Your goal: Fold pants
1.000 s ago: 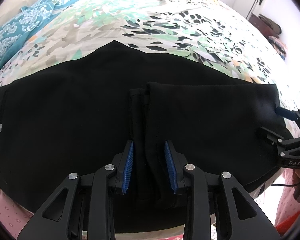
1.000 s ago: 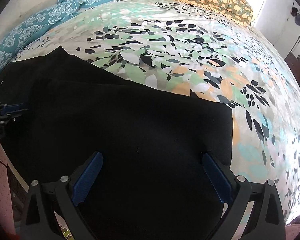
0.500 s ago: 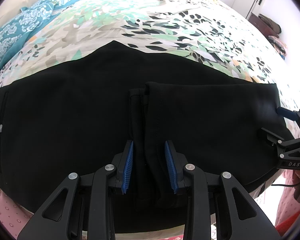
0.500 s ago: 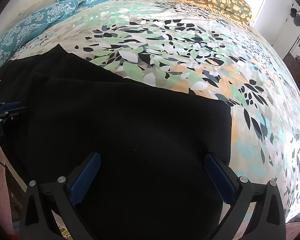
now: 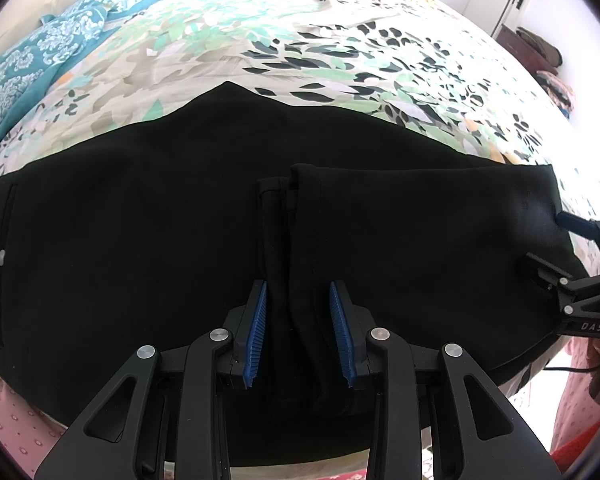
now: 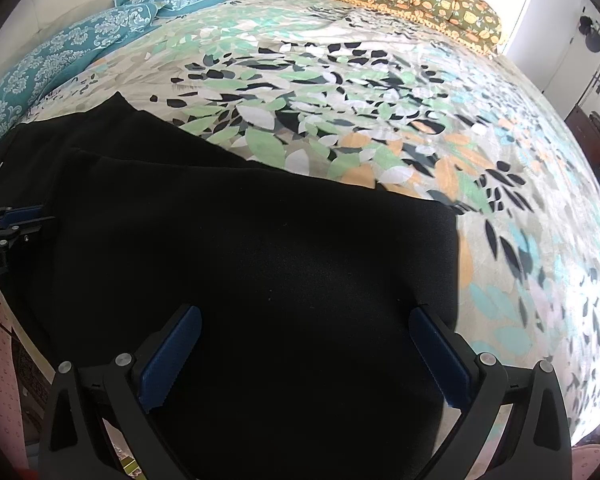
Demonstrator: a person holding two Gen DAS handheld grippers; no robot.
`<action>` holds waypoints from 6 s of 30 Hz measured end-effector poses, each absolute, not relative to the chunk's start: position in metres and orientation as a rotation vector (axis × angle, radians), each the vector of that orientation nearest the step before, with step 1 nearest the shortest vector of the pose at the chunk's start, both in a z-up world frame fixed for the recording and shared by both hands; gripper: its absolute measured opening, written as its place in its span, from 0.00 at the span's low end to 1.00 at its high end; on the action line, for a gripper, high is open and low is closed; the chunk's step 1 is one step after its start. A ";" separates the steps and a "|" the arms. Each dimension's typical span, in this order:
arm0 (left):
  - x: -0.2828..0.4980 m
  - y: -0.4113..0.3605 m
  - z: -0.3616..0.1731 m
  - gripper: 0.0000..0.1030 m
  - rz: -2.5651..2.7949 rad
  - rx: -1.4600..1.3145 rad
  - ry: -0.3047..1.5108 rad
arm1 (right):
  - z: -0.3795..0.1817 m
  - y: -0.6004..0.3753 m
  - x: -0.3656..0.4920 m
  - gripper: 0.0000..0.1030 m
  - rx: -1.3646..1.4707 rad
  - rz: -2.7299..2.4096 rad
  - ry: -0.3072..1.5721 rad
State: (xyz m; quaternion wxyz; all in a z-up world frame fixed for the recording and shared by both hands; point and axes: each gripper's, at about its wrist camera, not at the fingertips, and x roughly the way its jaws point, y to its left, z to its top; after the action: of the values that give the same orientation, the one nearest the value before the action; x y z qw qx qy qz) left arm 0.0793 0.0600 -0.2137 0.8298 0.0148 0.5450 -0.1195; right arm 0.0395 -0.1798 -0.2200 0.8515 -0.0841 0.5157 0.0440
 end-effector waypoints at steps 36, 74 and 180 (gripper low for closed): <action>0.080 0.067 -0.212 0.60 -0.278 -0.040 1.164 | -0.196 -0.185 0.021 1.00 -0.205 0.019 1.041; 0.110 0.286 -0.096 0.17 -0.273 -0.628 1.082 | -0.154 -0.242 0.016 1.00 0.086 0.050 0.881; 0.041 0.011 -0.192 0.81 -0.363 0.192 1.080 | -0.174 -0.306 0.101 0.11 0.254 0.272 1.096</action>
State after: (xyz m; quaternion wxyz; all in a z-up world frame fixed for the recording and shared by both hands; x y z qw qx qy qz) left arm 0.0405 0.0115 -0.1920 0.8376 0.0907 0.5106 -0.1718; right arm 0.1008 -0.3061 -0.1740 0.8370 0.1201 0.5181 0.1286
